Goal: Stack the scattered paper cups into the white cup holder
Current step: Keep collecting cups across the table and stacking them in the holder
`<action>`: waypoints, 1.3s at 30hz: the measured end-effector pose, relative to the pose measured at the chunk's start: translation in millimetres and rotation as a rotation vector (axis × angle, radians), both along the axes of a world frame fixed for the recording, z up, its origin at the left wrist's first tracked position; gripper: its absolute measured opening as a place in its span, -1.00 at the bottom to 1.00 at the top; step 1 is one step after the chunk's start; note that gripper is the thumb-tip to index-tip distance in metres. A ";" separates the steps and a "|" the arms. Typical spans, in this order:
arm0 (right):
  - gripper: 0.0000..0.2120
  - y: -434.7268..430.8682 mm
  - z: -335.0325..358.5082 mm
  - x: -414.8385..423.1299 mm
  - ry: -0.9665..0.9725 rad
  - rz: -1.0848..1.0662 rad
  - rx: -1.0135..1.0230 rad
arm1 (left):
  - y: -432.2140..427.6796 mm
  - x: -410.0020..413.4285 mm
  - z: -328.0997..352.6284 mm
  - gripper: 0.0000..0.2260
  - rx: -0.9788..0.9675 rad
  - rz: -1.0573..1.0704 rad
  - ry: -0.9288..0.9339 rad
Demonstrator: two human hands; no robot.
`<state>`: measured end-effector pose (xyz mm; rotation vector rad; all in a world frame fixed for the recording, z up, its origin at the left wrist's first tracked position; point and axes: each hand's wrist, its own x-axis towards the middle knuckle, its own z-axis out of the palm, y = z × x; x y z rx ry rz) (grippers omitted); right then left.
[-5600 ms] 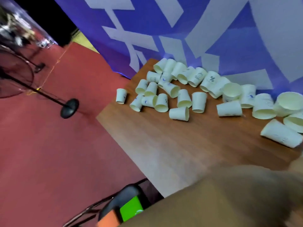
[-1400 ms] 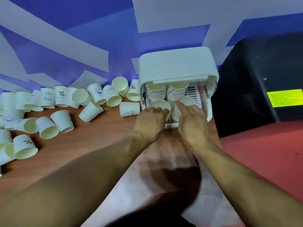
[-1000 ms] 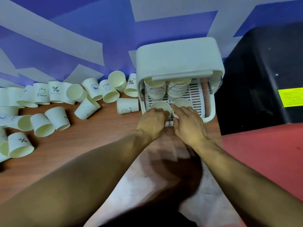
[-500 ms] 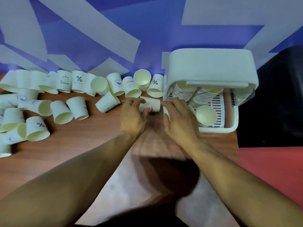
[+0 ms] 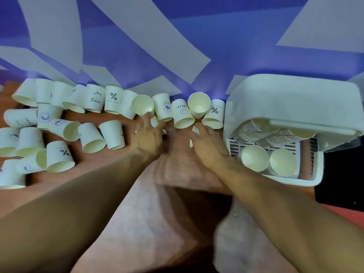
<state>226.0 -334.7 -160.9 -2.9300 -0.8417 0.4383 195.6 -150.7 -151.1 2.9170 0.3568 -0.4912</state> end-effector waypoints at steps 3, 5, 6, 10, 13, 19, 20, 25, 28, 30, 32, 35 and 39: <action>-0.58 -3.0 -4.1 1.0 -0.003 0.011 -0.038 | -3.5 -1.2 -2.2 -0.47 0.042 -0.054 0.015; -0.58 -5.7 -2.6 -1.1 -0.024 0.004 -0.046 | -3.5 -3.1 -3.1 -0.44 0.076 -0.080 0.024; -0.57 -7.0 -0.7 -2.3 -0.032 -0.002 -0.048 | -3.5 -4.2 -2.8 -0.44 0.093 -0.093 0.024; -0.64 -11.9 10.5 -6.9 -0.036 -0.009 -0.053 | -4.3 -6.7 4.2 -0.53 0.172 -0.159 0.016; -0.73 -13.8 20.2 -10.2 0.039 -0.126 0.017 | -5.8 -10.3 11.7 -0.54 0.218 -0.214 0.031; -0.72 -14.2 29.8 -22.9 -0.008 -0.195 0.108 | -12.7 -26.2 35.4 -0.64 0.213 -0.245 0.006; -0.73 -14.2 33.0 -26.4 -0.014 -0.199 0.132 | -12.8 -30.1 38.4 -0.67 0.199 -0.249 -0.012; -0.85 -25.2 59.8 -58.3 -0.250 -0.180 0.267 | -18.8 -51.4 51.7 -0.84 0.166 -0.262 -0.211; -0.90 -46.2 76.0 -80.0 -0.437 -0.228 0.430 | -37.0 -59.4 62.9 -0.95 0.133 -0.311 -0.398; -0.94 -65.3 87.5 -89.3 -0.520 -0.264 0.501 | -58.2 -63.2 73.0 -0.95 0.067 -0.359 -0.499; -0.95 -84.6 96.3 -94.3 -0.555 -0.276 0.513 | -82.9 -65.5 84.0 -0.95 0.001 -0.432 -0.541; -0.91 -119.8 99.6 -95.8 -0.584 -0.291 0.543 | -124.3 -66.0 100.1 -0.94 -0.098 -0.539 -0.556; -0.90 -170.5 101.3 -96.2 -0.594 -0.379 0.558 | -175.8 -62.5 107.3 -0.94 -0.142 -0.608 -0.574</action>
